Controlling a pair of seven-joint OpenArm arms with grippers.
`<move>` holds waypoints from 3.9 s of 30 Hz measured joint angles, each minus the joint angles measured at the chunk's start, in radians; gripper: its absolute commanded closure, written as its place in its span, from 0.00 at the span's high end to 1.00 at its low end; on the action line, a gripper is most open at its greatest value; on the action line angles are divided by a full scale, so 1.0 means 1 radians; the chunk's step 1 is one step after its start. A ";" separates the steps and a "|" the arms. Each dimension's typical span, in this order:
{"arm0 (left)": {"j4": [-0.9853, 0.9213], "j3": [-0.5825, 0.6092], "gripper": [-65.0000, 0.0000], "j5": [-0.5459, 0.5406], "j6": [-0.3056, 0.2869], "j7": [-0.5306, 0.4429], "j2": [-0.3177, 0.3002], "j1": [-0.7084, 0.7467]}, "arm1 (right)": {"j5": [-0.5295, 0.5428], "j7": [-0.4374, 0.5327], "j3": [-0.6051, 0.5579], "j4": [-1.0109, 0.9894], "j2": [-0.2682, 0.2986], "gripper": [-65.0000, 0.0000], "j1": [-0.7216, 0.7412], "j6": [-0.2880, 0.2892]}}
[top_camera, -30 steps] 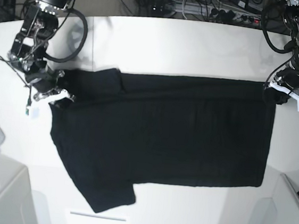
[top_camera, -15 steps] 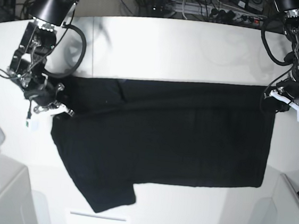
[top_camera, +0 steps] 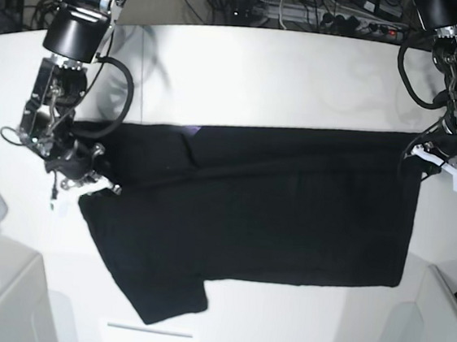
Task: Fold the T-shirt properly
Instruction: 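Lift the shoulders and pull them toward the hem with both grippers, then release the shirt and raise both grippers, then grasp the folded edge with both grippers and drag it toward the robot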
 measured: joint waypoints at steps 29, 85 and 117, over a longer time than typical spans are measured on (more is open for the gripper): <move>-0.096 0.063 0.53 0.006 0.004 -0.008 -0.005 -0.110 | 0.011 0.077 0.006 -0.089 0.005 0.46 0.027 -0.002; -0.163 -0.308 0.68 -0.155 -0.124 -0.016 0.110 0.018 | 0.034 0.255 0.319 0.112 -0.198 0.56 -0.271 -0.163; -0.264 -0.163 0.00 -0.162 -0.124 -0.031 0.100 -0.076 | 0.023 0.274 0.315 0.099 -0.195 0.11 -0.274 -0.168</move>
